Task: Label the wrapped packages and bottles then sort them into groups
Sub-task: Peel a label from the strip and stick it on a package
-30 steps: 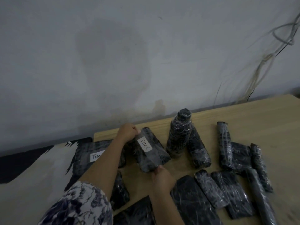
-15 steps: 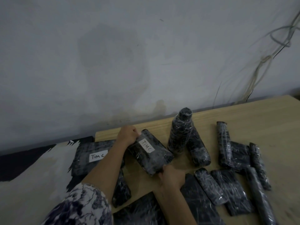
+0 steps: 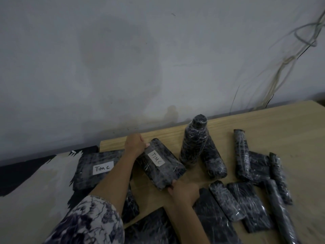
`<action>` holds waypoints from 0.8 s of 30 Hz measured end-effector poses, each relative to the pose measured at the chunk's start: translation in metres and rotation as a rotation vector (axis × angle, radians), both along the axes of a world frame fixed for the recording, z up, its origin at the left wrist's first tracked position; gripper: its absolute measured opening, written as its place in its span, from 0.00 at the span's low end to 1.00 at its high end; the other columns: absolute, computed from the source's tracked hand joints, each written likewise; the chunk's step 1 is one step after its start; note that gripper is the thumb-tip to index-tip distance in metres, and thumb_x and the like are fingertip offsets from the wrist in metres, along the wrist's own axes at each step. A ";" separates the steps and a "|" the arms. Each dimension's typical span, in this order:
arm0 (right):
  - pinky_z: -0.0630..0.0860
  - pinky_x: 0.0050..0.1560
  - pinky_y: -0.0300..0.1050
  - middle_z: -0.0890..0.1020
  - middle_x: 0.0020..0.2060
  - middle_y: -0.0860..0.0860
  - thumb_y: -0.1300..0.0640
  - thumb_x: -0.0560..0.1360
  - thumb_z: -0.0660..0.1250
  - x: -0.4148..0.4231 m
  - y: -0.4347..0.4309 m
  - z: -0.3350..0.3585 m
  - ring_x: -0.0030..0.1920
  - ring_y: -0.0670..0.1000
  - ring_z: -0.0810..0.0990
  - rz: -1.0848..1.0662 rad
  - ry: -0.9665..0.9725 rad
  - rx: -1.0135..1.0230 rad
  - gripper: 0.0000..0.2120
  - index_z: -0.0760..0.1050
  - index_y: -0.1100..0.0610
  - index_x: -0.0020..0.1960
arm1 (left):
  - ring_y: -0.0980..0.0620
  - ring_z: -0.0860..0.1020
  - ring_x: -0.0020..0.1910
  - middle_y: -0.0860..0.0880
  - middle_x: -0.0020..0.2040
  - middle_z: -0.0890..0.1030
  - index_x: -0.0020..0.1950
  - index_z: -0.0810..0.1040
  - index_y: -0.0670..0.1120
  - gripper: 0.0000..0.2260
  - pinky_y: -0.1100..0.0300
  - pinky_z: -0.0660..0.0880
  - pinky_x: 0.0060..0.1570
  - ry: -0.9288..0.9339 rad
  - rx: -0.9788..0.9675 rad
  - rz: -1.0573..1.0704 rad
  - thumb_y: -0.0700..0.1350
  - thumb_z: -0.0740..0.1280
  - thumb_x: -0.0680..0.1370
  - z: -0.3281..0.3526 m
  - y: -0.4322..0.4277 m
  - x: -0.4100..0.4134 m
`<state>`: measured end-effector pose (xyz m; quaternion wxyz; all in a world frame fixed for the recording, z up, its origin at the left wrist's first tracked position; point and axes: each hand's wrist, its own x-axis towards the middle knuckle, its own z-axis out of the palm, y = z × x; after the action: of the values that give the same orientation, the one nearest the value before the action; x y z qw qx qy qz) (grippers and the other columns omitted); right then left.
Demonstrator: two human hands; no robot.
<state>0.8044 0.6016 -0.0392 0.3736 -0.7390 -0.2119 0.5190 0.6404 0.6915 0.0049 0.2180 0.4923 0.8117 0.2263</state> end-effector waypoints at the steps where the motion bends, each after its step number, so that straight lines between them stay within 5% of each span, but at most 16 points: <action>1: 0.80 0.39 0.50 0.77 0.33 0.58 0.68 0.73 0.66 0.001 -0.002 0.007 0.35 0.58 0.77 -0.001 -0.027 -0.027 0.13 0.71 0.64 0.30 | 0.51 0.72 0.38 0.48 0.37 0.74 0.37 0.72 0.44 0.10 0.61 0.65 0.37 0.002 -0.006 -0.008 0.44 0.71 0.74 0.000 0.001 0.000; 4: 0.79 0.44 0.64 0.78 0.31 0.59 0.72 0.72 0.65 0.000 -0.003 0.020 0.42 0.65 0.81 0.070 0.000 -0.012 0.12 0.72 0.65 0.30 | 0.52 0.71 0.36 0.49 0.35 0.73 0.39 0.73 0.43 0.08 0.60 0.66 0.39 0.008 -0.010 -0.040 0.42 0.70 0.75 0.002 0.003 0.000; 9: 0.77 0.50 0.61 0.80 0.42 0.64 0.73 0.72 0.63 0.001 0.003 0.020 0.43 0.61 0.79 0.182 0.006 -0.010 0.05 0.77 0.71 0.43 | 0.44 0.75 0.49 0.39 0.53 0.79 0.48 0.76 0.41 0.04 0.57 0.68 0.46 0.035 -0.049 -0.129 0.41 0.63 0.79 0.000 0.003 -0.002; 12: 0.77 0.54 0.62 0.80 0.44 0.63 0.70 0.73 0.62 0.002 0.006 0.013 0.51 0.66 0.79 0.244 -0.005 -0.012 0.05 0.76 0.66 0.45 | 0.41 0.70 0.62 0.40 0.63 0.72 0.62 0.70 0.42 0.12 0.47 0.69 0.59 0.260 -0.045 -0.184 0.39 0.60 0.79 0.001 0.001 0.007; 14: 0.78 0.54 0.59 0.79 0.46 0.61 0.66 0.74 0.62 -0.001 0.005 0.015 0.53 0.65 0.79 0.303 -0.048 -0.015 0.04 0.75 0.62 0.45 | 0.43 0.66 0.64 0.43 0.65 0.68 0.64 0.68 0.42 0.17 0.49 0.66 0.62 0.406 0.071 -0.178 0.37 0.63 0.76 0.004 -0.002 0.015; 17: 0.78 0.52 0.48 0.79 0.54 0.63 0.61 0.75 0.63 0.002 0.002 0.031 0.54 0.61 0.79 0.418 -0.284 0.019 0.15 0.71 0.66 0.60 | 0.46 0.66 0.64 0.46 0.64 0.69 0.62 0.71 0.42 0.14 0.56 0.65 0.60 0.499 0.173 -0.268 0.40 0.64 0.76 0.002 -0.006 0.023; 20: 0.70 0.43 0.42 0.76 0.58 0.60 0.59 0.78 0.61 0.008 -0.005 0.048 0.57 0.57 0.77 0.539 -0.550 0.090 0.19 0.63 0.68 0.64 | 0.46 0.67 0.63 0.45 0.64 0.70 0.61 0.73 0.41 0.13 0.55 0.64 0.60 0.502 0.130 -0.366 0.46 0.56 0.81 -0.008 -0.015 0.027; 22: 0.70 0.46 0.42 0.75 0.59 0.58 0.58 0.79 0.59 0.001 -0.011 0.065 0.57 0.55 0.77 0.594 -0.757 0.129 0.18 0.61 0.64 0.66 | 0.45 0.62 0.70 0.44 0.71 0.65 0.69 0.67 0.41 0.19 0.53 0.61 0.67 0.498 0.049 -0.407 0.50 0.50 0.83 -0.015 -0.020 0.030; 24: 0.76 0.47 0.46 0.78 0.53 0.61 0.61 0.72 0.70 -0.016 -0.013 0.065 0.51 0.58 0.79 0.610 -0.947 0.310 0.17 0.72 0.64 0.59 | 0.44 0.54 0.75 0.43 0.76 0.55 0.76 0.56 0.42 0.26 0.51 0.54 0.73 0.508 -0.067 -0.454 0.55 0.47 0.83 -0.021 -0.025 0.030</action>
<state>0.7886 0.5884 0.0260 0.1754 -0.7328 -0.6326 0.1790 0.6701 0.6668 -0.0161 0.0698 0.6937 0.7167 0.0156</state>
